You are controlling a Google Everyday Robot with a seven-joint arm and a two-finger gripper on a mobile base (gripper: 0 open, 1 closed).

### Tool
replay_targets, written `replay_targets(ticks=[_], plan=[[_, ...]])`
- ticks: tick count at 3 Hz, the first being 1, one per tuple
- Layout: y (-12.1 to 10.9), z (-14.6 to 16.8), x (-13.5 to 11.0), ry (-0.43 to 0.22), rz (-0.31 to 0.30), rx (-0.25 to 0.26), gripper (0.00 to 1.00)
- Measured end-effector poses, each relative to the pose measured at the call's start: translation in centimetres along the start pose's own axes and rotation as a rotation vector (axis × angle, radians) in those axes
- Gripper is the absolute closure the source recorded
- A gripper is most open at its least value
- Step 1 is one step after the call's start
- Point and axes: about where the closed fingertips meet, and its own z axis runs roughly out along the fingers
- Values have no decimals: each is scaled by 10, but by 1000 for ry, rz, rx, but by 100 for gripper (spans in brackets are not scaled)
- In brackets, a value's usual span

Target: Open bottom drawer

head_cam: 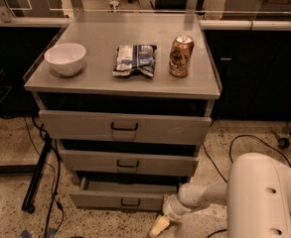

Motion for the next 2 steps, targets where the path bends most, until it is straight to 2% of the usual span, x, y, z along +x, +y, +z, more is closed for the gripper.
replay_targets(ticks=[2], plan=[[-14, -17, -20, -27, -13, 61, 0]])
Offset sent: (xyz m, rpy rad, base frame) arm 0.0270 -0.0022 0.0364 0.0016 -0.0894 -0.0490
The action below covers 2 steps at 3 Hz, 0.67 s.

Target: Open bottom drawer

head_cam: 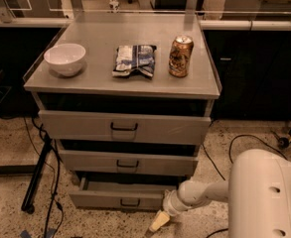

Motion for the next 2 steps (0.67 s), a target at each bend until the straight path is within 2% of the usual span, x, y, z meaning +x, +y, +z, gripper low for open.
replay_targets(ticks=[2], plan=[[-1, -1, -2, 17, -2, 19, 0]])
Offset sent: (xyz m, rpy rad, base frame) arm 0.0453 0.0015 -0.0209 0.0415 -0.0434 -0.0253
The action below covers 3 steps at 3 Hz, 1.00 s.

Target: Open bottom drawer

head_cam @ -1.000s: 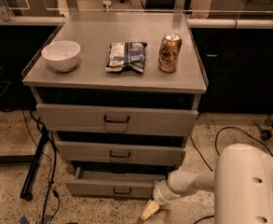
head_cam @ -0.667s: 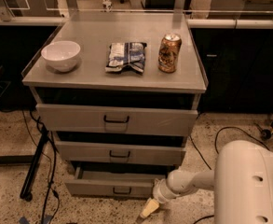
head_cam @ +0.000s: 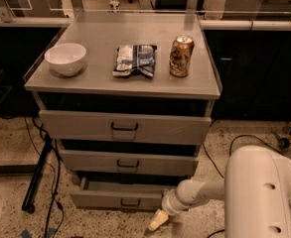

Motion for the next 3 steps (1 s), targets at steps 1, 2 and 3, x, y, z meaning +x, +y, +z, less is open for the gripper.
replay_targets(ticks=[1, 2, 3], plan=[[-4, 7, -1, -9, -3, -2, 0], [-27, 45, -4, -53, -18, -14, 0], [-27, 45, -4, -53, -18, -14, 0]])
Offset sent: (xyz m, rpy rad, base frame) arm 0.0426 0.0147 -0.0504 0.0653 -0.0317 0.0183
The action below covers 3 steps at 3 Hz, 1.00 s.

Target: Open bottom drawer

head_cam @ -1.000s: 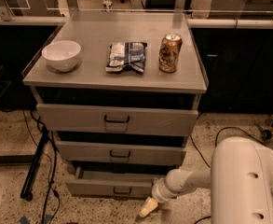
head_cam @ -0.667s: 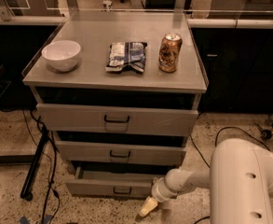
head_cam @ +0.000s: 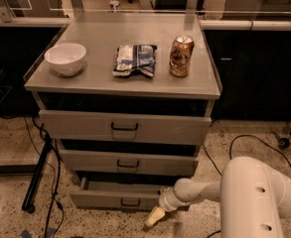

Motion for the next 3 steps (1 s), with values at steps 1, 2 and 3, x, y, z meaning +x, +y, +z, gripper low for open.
replay_targets(ticks=[1, 2, 3], plan=[[-2, 4, -2, 7, -16, -3, 0], [8, 23, 14, 53, -2, -41, 0], [8, 19, 12, 53, -2, -41, 0]])
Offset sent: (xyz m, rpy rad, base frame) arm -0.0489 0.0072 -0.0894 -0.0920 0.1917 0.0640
